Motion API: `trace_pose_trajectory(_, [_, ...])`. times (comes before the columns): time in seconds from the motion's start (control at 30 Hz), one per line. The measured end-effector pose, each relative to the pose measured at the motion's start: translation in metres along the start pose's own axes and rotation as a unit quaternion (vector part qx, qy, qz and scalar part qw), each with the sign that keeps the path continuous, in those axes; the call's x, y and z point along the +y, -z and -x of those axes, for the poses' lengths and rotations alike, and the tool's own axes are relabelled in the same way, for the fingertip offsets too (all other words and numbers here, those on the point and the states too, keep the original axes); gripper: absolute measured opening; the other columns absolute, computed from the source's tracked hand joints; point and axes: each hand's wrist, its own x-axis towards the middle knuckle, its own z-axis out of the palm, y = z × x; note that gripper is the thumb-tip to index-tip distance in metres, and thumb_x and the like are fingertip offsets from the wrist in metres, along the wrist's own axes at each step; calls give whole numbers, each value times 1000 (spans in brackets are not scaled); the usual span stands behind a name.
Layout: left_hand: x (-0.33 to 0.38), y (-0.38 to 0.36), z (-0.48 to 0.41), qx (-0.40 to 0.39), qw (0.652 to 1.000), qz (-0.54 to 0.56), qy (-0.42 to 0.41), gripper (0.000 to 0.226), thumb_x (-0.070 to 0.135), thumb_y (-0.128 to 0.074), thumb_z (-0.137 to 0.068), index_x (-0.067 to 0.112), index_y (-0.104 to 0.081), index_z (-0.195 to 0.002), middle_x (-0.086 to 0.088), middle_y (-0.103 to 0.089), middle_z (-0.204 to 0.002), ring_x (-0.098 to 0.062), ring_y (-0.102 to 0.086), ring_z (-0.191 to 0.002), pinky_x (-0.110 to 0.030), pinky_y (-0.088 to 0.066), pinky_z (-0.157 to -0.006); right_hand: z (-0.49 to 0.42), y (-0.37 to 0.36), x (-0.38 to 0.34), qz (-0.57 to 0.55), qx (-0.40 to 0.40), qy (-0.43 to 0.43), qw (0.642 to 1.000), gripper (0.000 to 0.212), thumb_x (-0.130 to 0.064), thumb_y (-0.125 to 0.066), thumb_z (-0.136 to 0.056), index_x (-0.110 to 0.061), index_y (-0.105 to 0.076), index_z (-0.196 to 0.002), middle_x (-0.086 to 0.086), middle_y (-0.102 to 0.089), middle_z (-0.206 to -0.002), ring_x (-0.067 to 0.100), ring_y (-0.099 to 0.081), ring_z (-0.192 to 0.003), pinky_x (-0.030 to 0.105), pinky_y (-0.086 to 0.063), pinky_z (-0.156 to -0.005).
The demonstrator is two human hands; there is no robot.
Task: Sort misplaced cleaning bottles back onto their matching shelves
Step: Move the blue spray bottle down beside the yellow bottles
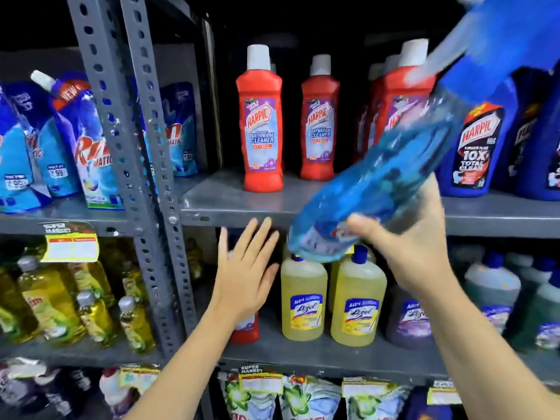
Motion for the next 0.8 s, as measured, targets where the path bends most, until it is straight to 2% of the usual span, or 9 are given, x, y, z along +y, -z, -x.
trace_pose_trajectory(0.07, [4, -14, 51, -41, 999, 25, 10, 47, 32, -38, -98, 12, -43, -141, -10, -31, -154, -27, -21, -145, -61, -11, -114, 38, 0, 17, 4, -32, -39, 999, 66, -1, -82, -56, -23, -46, -107, -24, -69, -98, -7, -66, -91, 12, -51, -76])
trace_pose_trajectory(0.13, [11, -33, 102, -142, 989, 34, 9, 46, 33, -31, -101, 14, -42, -141, -8, -34, -154, -26, -22, -145, -58, -19, -111, 73, -4, 40, 31, -62, -83, 994, 70, -19, -90, -52, -23, -50, -110, -15, -69, -101, 1, -68, -93, 17, -53, -78])
trace_pose_trajectory(0.23, [22, -60, 165, -346, 938, 28, 21, 51, 42, -31, -100, 18, -35, -145, -4, -38, -152, -22, -19, -143, -49, -22, -105, 114, -14, 84, 39, -117, -176, 977, 65, -32, -87, -55, -35, -50, -108, -13, -68, -106, 6, -67, -99, 22, -53, -84])
trace_pose_trajectory(0.33, [22, -74, 191, -473, 877, 29, 79, 56, 51, -9, -101, 25, -29, -147, 1, -39, -152, -20, -18, -142, -43, -18, -108, 136, -19, 137, 84, -117, -252, 957, 63, -30, -87, -58, -38, -48, -107, -11, -67, -109, 8, -65, -105, 36, -53, -93])
trace_pose_trajectory(0.43, [17, -86, 203, -494, 863, 52, 97, 77, 66, 6, -86, 31, -6, -153, 11, 7, -156, -15, 7, -146, -40, 10, -113, 141, -21, 178, 133, -101, -289, 943, 63, -16, -89, -62, -30, -47, -108, -7, -66, -107, 0, -64, -99, 43, -52, -94])
trace_pose_trajectory(0.47, [16, -89, 205, -493, 861, 70, 105, 82, 70, 7, -82, 30, -5, -153, 12, 13, -153, -16, 10, -146, -40, 13, -112, 141, -22, 188, 144, -101, -296, 939, 63, -13, -88, -64, -29, -46, -107, -9, -65, -107, -3, -63, -98, 41, -51, -94])
trace_pose_trajectory(0.63, [15, -91, 205, -478, 872, 30, 98, 73, 67, -3, -93, 28, -16, -153, 11, 5, -152, -15, -2, -146, -46, 2, -111, 146, -26, 224, 184, -93, -314, 927, 64, -15, -88, -61, -35, -46, -105, -11, -65, -107, 5, -64, -100, 41, -53, -93])
trace_pose_trajectory(0.73, [19, -86, 200, -523, 844, 54, 108, 81, 68, 5, -84, 28, -7, -153, 10, 10, -154, -13, 9, -144, -44, 8, -113, 154, -27, 233, 184, -79, -319, 926, 66, -10, -87, -63, -27, -47, -112, -14, -64, -107, -5, -63, -99, 38, -54, -92])
trace_pose_trajectory(0.8, [18, -80, 197, -533, 838, 44, 111, 75, 65, 0, -91, 27, -22, -151, 6, -7, -157, -14, -9, -145, -52, -15, -116, 158, -26, 236, 177, -67, -319, 929, 68, -7, -86, -66, -24, -45, -117, -15, -62, -110, -9, -62, -99, 37, -54, -92])
